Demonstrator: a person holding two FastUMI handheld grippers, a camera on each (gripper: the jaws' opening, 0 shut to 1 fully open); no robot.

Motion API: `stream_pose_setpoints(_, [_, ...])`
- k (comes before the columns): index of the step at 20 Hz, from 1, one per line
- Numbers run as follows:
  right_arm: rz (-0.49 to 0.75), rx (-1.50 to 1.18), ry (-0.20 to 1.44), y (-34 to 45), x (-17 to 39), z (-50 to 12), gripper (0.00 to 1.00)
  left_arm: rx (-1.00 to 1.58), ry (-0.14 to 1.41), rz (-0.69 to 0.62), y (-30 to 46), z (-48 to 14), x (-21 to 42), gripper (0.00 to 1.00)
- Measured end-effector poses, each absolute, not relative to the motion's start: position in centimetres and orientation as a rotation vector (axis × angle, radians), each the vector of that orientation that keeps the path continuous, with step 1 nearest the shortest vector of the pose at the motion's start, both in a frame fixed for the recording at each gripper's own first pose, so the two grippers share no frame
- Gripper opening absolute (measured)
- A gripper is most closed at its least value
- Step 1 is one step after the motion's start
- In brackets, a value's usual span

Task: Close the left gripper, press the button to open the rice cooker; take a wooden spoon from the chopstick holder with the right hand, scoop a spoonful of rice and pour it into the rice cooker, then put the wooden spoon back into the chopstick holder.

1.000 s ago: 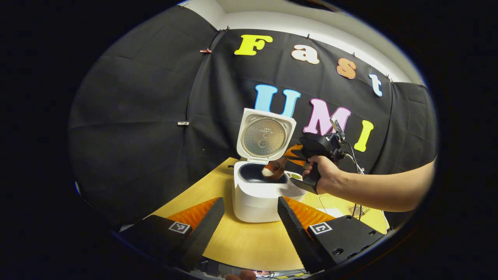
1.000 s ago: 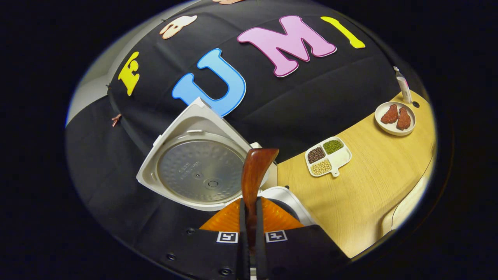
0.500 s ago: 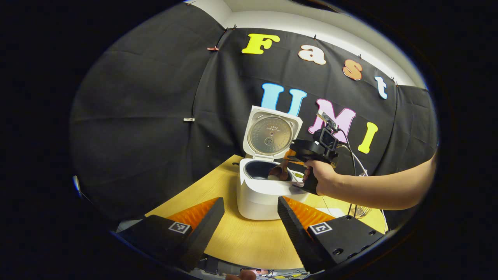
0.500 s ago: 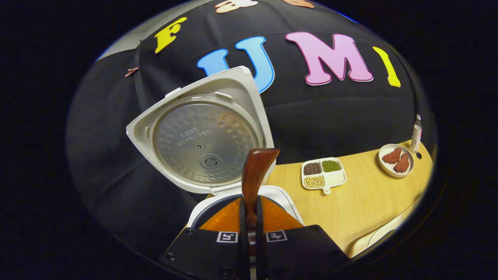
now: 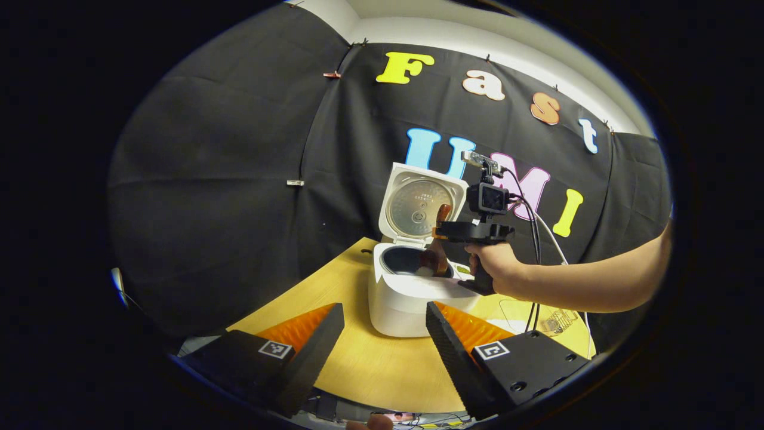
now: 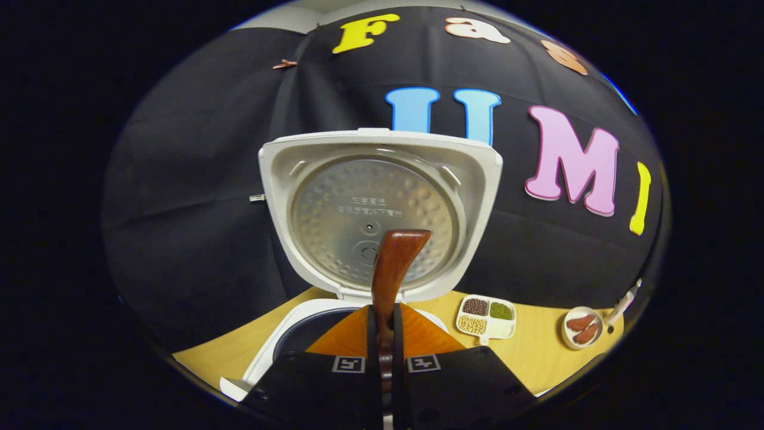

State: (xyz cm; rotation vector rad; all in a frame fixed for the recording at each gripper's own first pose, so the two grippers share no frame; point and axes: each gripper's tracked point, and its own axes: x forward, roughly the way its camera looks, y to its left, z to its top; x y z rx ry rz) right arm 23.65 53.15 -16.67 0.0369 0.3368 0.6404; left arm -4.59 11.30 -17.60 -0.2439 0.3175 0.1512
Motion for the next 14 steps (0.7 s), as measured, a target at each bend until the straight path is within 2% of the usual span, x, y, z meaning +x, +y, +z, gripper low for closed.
stream_pose_setpoints(7, [0.789,-0.246,0.148,55.4,20.7,-14.4,0.11,-0.249,0.320,0.157,11.9,-18.1,-4.9,0.95])
stream_pose_setpoints(12, [0.887,-0.484,-0.053,56.4,17.5,-12.8,0.11,-0.250,0.321,0.166,12.0,-18.3,-4.9,0.95])
stream_pose_setpoints(14, [0.919,-0.494,-0.048,56.2,16.6,-13.1,0.11,-0.252,0.320,0.171,11.9,-18.3,-5.1,0.95])
